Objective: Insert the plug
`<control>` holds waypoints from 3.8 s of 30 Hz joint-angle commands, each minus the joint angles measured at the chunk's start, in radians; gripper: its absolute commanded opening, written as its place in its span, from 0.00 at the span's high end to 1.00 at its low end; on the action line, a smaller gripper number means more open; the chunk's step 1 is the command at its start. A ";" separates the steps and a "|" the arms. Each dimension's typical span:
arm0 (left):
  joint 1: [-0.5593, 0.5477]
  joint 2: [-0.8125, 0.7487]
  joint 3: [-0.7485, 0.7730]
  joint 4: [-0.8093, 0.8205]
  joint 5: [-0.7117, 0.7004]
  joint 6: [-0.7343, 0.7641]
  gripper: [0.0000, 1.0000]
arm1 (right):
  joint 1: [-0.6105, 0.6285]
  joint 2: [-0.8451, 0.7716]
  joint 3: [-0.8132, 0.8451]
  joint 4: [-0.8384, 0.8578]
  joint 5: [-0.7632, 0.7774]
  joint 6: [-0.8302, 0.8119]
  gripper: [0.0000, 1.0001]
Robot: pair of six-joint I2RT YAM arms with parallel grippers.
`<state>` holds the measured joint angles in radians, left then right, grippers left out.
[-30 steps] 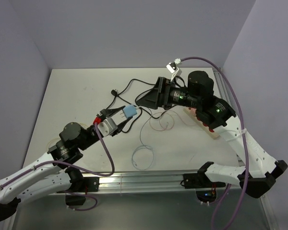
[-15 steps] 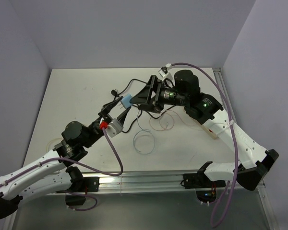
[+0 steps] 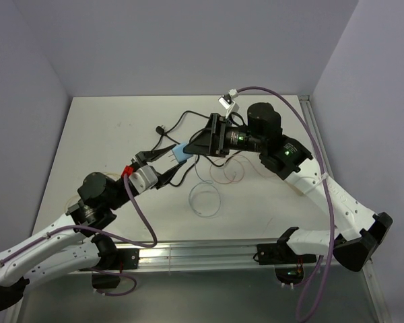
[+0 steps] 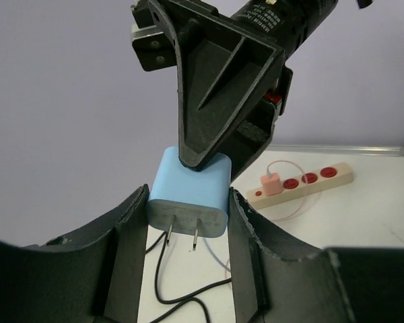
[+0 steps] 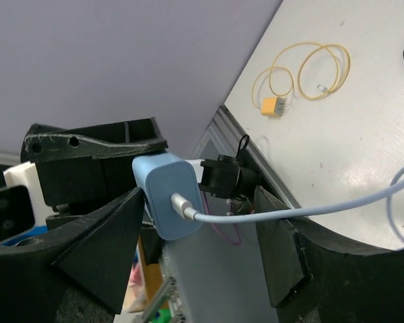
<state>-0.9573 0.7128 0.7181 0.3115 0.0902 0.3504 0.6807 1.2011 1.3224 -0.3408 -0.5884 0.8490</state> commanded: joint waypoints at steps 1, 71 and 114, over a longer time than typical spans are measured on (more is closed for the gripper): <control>-0.004 -0.030 0.006 0.048 0.091 -0.093 1.00 | 0.005 -0.038 0.003 0.103 -0.031 -0.083 0.27; -0.003 -0.222 -0.045 -0.244 -0.296 -0.488 0.01 | -0.644 0.453 -0.012 -0.176 0.966 -1.173 1.00; -0.026 -0.256 -0.074 -0.235 -0.199 -0.487 0.00 | -0.929 0.144 -0.486 -0.156 0.309 -1.673 1.00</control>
<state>-0.9791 0.4683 0.6430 0.0456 -0.1097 -0.1505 -0.2367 1.3708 0.8192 -0.4637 -0.2615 -0.8280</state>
